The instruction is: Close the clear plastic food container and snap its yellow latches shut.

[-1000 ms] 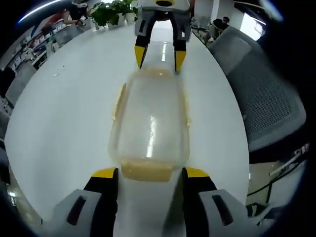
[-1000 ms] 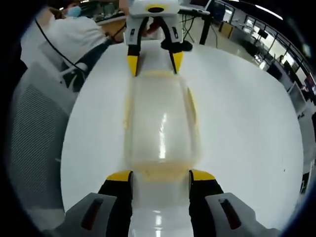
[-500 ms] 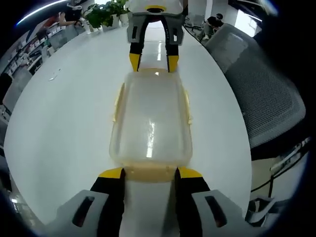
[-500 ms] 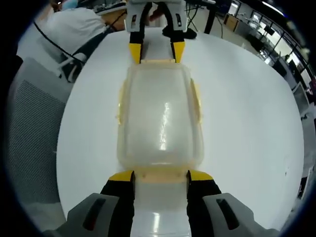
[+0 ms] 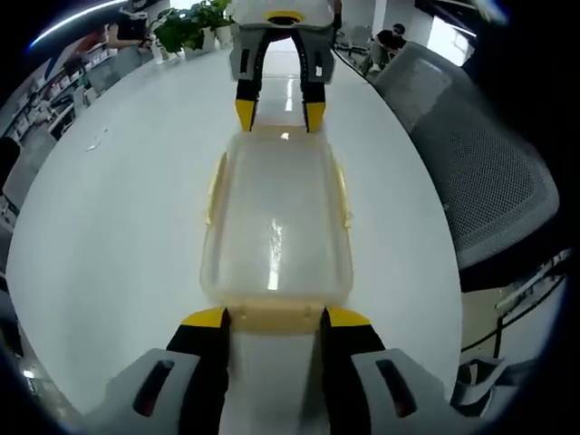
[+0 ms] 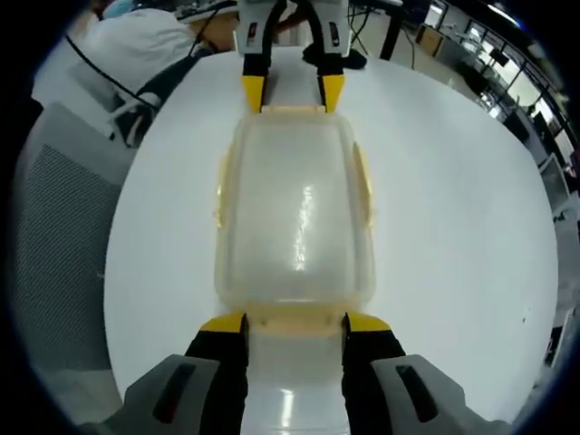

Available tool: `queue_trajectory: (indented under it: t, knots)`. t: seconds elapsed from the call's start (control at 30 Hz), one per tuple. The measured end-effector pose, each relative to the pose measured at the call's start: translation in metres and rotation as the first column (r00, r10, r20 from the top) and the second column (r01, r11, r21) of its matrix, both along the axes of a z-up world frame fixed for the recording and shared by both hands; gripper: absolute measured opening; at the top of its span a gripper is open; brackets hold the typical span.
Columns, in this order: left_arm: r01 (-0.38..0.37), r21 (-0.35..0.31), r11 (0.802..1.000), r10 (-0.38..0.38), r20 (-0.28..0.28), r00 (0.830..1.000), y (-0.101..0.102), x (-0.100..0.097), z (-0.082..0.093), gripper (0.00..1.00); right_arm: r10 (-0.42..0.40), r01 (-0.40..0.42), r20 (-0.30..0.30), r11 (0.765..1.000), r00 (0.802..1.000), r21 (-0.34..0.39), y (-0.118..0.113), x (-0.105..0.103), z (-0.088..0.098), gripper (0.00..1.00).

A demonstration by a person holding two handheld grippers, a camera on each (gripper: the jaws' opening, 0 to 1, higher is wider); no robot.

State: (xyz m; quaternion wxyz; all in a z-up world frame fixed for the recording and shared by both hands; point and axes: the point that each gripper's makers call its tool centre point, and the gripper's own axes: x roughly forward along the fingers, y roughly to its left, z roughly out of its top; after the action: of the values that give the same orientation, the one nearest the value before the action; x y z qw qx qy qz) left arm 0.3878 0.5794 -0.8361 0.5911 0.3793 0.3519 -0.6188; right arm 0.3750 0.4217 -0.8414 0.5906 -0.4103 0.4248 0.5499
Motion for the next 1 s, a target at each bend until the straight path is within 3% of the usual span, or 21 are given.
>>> queue_trajectory:
  t: [0.27,0.5,0.57,0.6,0.63,0.7,0.77,0.83,1.0]
  knots:
    - [0.011,0.033,0.999,-0.011,0.001,1.0,-0.001,0.0,-0.001,0.4,-0.004,0.004,-0.009,1.0,1.0,0.0,0.0,0.0,-0.001,0.39]
    - [-0.028,-0.05,0.998,0.029,0.003,1.0,-0.004,-0.005,0.001,0.39,-0.004,0.004,-0.003,0.999,1.0,-0.04,-0.005,0.002,-0.001,0.38]
    - [-0.026,-0.034,0.999,0.026,0.001,1.0,-0.005,-0.012,0.001,0.39,0.034,-0.034,0.004,0.997,0.999,-0.062,-0.006,-0.004,0.001,0.38]
    - [-0.008,0.043,0.999,0.008,-0.004,1.0,0.004,-0.015,0.001,0.38,0.02,-0.021,-0.037,1.0,0.999,-0.013,0.003,-0.011,0.006,0.39]
    - [-0.057,0.05,0.997,0.057,-0.004,0.998,0.008,-0.011,0.001,0.38,0.002,-0.003,-0.027,1.0,1.0,-0.01,0.005,-0.008,0.011,0.39]
    - [-0.062,-0.002,0.998,0.062,-0.029,0.998,0.008,-0.011,0.01,0.38,0.028,-0.028,-0.002,1.0,1.0,-0.007,0.007,-0.003,0.02,0.39]
    - [-0.057,-0.008,0.998,0.057,-0.025,0.998,0.015,-0.01,0.016,0.38,0.032,-0.032,-0.01,0.999,0.999,0.027,0.014,-0.002,0.031,0.39]
    - [-0.075,-0.027,0.997,0.073,-0.049,0.996,0.02,-0.007,0.027,0.38,0.041,-0.041,0.0,0.999,0.999,0.03,0.018,0.001,0.038,0.39]
    - [-0.074,-0.046,0.996,0.072,-0.042,0.996,0.022,-0.002,0.053,0.38,0.056,-0.056,0.024,0.998,0.998,0.026,0.021,0.008,0.056,0.39]
